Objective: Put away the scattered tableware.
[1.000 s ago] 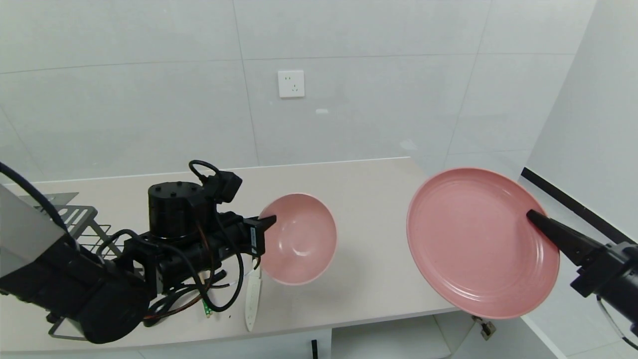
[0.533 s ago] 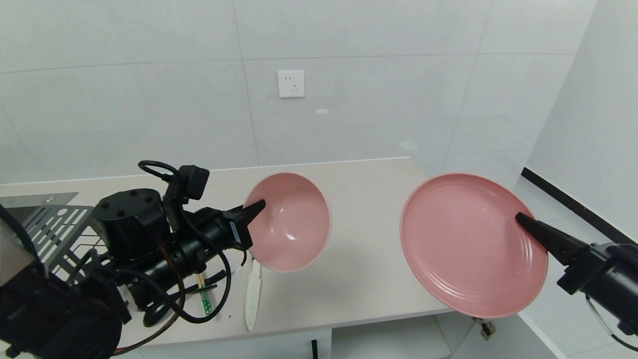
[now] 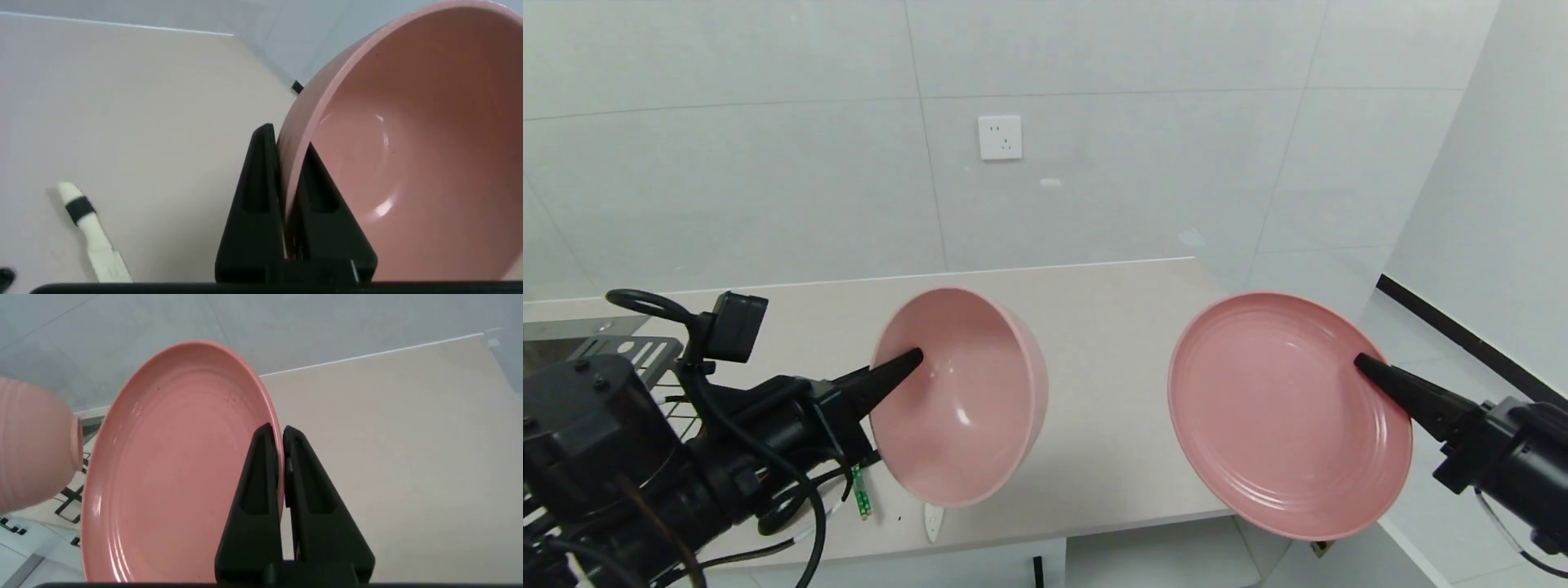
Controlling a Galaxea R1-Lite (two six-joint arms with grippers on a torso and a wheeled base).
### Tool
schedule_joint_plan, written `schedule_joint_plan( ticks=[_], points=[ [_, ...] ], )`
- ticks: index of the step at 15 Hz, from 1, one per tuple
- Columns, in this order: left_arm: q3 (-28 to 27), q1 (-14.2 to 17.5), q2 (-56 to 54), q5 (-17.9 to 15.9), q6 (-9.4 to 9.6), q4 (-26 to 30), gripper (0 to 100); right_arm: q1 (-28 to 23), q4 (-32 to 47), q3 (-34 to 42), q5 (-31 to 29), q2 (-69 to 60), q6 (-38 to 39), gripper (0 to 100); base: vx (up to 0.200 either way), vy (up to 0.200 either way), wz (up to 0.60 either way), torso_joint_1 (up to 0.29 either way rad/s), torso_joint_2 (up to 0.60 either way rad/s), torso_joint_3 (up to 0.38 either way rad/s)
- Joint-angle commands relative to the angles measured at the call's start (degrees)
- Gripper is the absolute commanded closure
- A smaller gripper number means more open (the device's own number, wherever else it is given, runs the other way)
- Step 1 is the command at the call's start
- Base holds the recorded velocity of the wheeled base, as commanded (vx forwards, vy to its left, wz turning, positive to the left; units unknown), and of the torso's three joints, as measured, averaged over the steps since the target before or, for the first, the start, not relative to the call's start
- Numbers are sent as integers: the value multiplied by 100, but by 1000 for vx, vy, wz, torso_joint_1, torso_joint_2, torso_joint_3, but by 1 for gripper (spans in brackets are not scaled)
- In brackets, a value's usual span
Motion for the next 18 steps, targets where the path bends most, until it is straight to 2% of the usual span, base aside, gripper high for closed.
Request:
schedule_joint_plan(
  ticks=[1, 2, 3, 5, 7, 8, 9, 10, 11, 12, 13, 17, 18],
  points=[
    [228, 1, -567, -34, -32, 282, 100, 10, -33, -8, 1, -20, -1, 100, 0, 0, 0, 0, 0, 0],
    [157, 1, -760, -34, -23, 677, 100, 10, -164, 0, 10, -20, -1, 100, 0, 0, 0, 0, 0, 0],
    [157, 1, -760, -34, -23, 677, 100, 10, -164, 0, 10, -20, -1, 100, 0, 0, 0, 0, 0, 0],
    [254, 71, -804, -8, 39, 695, 100, -26, -727, 36, 1, 130, -10, 100, 0, 0, 0, 0, 0, 0],
    [342, 62, -795, 54, 56, 704, 100, -34, -832, 44, -7, 226, -1, 100, 0, 0, 0, 0, 0, 0],
    [360, 1, -786, 440, 285, 783, 100, 10, -815, 53, -7, 226, -1, 100, 0, 0, 0, 0, 0, 0],
    [351, -8, -663, 1161, 645, 818, 100, 27, -815, 44, -7, 218, -10, 100, 0, 0, 0, 0, 0, 0],
    [360, -34, -602, 1662, 882, 809, 100, 36, -824, 44, -16, 218, -19, 100, 0, 0, 0, 0, 0, 0],
    [360, -69, -584, 1741, 979, 774, 100, 53, -841, 18, -16, 218, -19, 100, 0, 0, 0, 0, 0, 0],
    [351, -201, -646, 1741, 1032, 756, 100, 414, -859, 36, -34, 156, -19, 100, 0, 0, 0, 0, 0, 0],
    [377, -245, -699, 1732, 1023, 730, 100, 563, -859, 36, -51, 77, -28, 100, 0, 0, 0, 0, 0, 0],
    [395, -324, -778, 1732, 1023, 704, 100, 572, -859, -8, -60, 95, -28, 100, 0, 0, 0, 0, 0, 0],
    [377, -324, -778, 1741, 1032, 704, 100, 572, -859, 9, -60, 103, -28, 100, -200, 0, 0, -2, -2, 7]
  ],
)
